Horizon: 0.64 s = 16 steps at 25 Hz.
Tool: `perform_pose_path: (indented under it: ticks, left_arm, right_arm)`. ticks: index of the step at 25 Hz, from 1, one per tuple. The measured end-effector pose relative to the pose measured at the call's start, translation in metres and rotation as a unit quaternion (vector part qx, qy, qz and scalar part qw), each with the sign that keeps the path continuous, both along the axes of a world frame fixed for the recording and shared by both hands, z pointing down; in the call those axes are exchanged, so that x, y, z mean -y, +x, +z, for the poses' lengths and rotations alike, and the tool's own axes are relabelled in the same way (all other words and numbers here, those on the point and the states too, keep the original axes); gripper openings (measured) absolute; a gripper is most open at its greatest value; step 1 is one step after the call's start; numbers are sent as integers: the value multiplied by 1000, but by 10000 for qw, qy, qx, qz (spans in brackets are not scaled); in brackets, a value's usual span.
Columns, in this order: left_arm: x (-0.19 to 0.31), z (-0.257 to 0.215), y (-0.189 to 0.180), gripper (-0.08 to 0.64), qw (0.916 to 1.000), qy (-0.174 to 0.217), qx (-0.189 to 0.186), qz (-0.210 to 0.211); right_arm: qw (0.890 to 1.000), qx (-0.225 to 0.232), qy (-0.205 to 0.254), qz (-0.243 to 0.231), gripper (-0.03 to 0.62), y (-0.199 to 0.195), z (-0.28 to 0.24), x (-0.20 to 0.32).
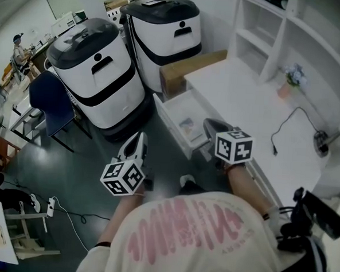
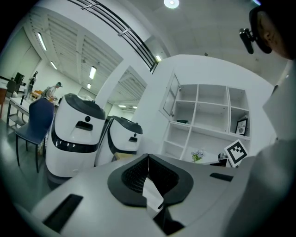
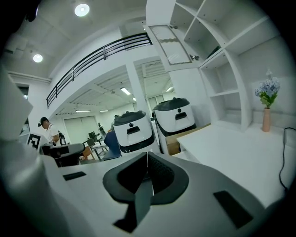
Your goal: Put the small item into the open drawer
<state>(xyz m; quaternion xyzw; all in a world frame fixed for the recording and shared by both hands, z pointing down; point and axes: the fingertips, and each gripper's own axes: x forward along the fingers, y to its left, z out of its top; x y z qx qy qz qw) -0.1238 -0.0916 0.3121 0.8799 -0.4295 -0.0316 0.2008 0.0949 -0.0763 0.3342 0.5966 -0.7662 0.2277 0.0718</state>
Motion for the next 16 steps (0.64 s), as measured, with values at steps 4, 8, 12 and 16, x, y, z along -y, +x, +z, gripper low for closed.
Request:
perform_pose_path:
  ticks: [4,8,12,16]
  left_arm:
    - [-6,1,0,29,10000,2,-15,-25]
    - [-10,-1,-1,29,10000,10,4,-15]
    - [-13,-2,-6,29,10000,22,-15,-67]
    - [-15,-2,-7,29,10000,24,-39,-87]
  right_arm:
    - [10000,-28,-48,-5,24,2,4,-7]
    - [10000,-27,-59,15,25,2,3,-11]
    - [10000,-34,-58,-27,23,-2,3,-13]
    - [9999,-50,-85,-19,25,-2,4,-16]
